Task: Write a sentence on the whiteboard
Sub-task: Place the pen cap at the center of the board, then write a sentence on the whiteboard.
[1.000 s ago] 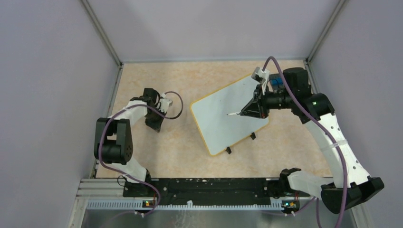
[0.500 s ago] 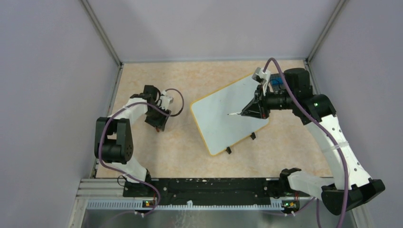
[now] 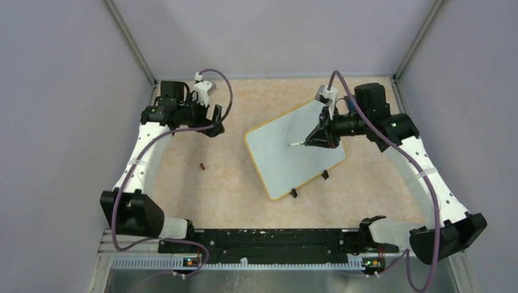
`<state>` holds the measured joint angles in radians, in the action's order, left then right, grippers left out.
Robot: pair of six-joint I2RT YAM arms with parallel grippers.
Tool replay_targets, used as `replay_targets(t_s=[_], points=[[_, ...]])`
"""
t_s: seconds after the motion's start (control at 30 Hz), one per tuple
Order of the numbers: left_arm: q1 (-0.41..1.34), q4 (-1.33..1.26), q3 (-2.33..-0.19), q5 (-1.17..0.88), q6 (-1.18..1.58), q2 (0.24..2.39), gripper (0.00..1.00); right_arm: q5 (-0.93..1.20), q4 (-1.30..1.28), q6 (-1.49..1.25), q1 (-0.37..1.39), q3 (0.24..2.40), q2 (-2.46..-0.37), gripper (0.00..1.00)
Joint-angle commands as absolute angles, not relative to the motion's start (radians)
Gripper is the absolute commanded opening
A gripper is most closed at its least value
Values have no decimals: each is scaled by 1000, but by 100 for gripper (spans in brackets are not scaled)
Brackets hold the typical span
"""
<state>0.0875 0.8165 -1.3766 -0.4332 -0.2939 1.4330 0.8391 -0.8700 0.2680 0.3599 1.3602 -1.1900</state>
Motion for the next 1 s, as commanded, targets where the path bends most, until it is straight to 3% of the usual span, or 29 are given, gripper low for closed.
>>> replay_targets(t_s=[0.0, 0.27, 0.43, 0.83, 0.97], points=[[88, 710, -1391, -637, -149, 1336, 99, 840, -789, 298, 404, 1434, -1214, 0], [84, 673, -1392, -1015, -129, 1332, 98, 784, -743, 326, 525, 1406, -1260, 0], [87, 671, -1371, -1171, -139, 1376, 82, 751, -692, 324, 563, 1388, -1259, 0], [243, 669, -1382, -1085, -151, 1483, 58, 660, -591, 295, 604, 1351, -1244, 0], [268, 696, -1440, -1041, -154, 1553, 36, 668, -608, 297, 604, 1350, -1238, 0]])
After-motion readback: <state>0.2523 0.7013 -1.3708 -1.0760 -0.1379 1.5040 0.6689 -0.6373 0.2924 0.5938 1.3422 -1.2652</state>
